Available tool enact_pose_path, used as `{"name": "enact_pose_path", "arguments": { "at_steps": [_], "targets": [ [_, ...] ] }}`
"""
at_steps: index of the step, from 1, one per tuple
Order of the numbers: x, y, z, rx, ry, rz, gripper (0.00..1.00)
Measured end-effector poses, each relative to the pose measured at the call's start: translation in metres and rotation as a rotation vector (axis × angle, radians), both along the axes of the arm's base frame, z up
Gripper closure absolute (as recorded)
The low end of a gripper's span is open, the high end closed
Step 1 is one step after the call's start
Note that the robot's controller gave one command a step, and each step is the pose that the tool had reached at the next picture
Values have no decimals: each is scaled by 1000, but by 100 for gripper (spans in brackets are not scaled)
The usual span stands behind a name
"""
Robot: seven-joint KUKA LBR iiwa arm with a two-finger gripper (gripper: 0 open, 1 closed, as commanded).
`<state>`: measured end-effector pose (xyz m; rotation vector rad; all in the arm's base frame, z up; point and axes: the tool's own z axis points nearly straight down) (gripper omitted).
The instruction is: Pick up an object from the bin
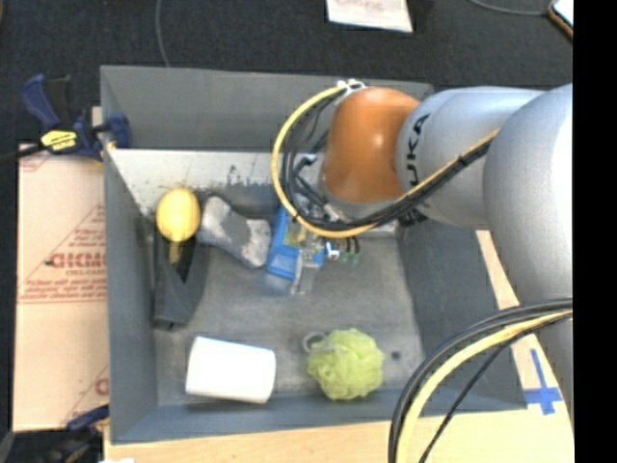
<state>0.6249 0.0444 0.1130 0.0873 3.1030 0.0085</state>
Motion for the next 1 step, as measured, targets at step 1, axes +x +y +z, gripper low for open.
{"name": "enact_pose_path", "arguments": {
  "at_steps": [1],
  "targets": [
    [-3, 3, 16, -1, 13, 2, 0]
  ]
}}
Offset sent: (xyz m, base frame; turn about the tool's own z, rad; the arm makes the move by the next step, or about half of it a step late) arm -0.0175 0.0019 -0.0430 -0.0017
